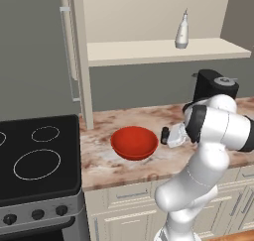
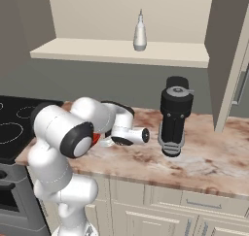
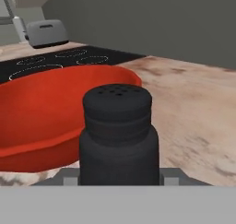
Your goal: Retrieve the bottle and the shaker from the cabinet and place them next to the mixing bowl on the counter. Then add garlic from the fridge to the mixing bowl.
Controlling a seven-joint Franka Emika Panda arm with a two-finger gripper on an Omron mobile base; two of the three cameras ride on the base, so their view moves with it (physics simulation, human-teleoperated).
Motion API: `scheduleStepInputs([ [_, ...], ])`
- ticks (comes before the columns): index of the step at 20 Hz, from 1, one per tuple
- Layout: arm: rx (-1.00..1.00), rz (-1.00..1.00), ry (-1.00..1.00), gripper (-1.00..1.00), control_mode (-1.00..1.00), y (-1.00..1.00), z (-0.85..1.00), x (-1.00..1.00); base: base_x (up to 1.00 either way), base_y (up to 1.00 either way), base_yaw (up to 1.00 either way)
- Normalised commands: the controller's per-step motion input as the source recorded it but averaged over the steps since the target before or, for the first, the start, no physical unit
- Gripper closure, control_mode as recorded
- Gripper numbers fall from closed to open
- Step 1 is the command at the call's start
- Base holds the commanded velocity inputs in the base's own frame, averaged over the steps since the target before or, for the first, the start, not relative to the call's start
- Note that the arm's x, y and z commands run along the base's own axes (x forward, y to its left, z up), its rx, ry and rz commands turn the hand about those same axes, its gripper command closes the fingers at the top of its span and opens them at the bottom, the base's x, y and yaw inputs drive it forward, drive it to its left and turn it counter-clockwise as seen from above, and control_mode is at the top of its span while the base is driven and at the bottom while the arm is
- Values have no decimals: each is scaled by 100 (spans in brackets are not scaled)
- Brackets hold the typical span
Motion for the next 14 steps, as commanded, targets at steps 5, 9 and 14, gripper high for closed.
scheduleStepInputs([
  [5,0,0,0,100,-100,8,-20,0,0,0,0],
  [9,0,0,0,100,-100,1,-28,0,0,0,0],
  [14,-1,0,0,100,-100,0,-16,1,0,0,0],
])
